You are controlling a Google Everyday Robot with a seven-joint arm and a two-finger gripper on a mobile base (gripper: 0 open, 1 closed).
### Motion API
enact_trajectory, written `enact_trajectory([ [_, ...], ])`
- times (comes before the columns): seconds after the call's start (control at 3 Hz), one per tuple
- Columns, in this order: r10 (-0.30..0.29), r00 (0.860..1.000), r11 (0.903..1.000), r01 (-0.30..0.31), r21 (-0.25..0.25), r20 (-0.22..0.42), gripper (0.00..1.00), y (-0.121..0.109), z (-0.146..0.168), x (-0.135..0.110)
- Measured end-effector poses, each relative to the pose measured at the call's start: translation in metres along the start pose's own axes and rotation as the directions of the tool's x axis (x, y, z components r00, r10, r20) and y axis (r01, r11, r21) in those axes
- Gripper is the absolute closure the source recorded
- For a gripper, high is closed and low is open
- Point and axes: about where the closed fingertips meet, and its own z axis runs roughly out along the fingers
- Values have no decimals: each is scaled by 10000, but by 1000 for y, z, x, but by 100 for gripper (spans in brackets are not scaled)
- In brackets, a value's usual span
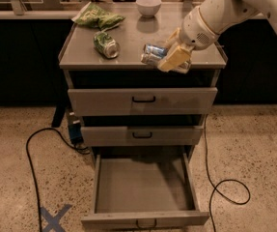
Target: Place redbull can into bottom drawer
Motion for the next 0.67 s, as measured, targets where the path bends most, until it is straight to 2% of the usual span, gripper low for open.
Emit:
enact_trajectory([
  [0.33,184,9998,9992,-183,-353,39,100,11,13,5],
  [0.67,525,9983,9950,-503,-859,236,100,40,22,10],
])
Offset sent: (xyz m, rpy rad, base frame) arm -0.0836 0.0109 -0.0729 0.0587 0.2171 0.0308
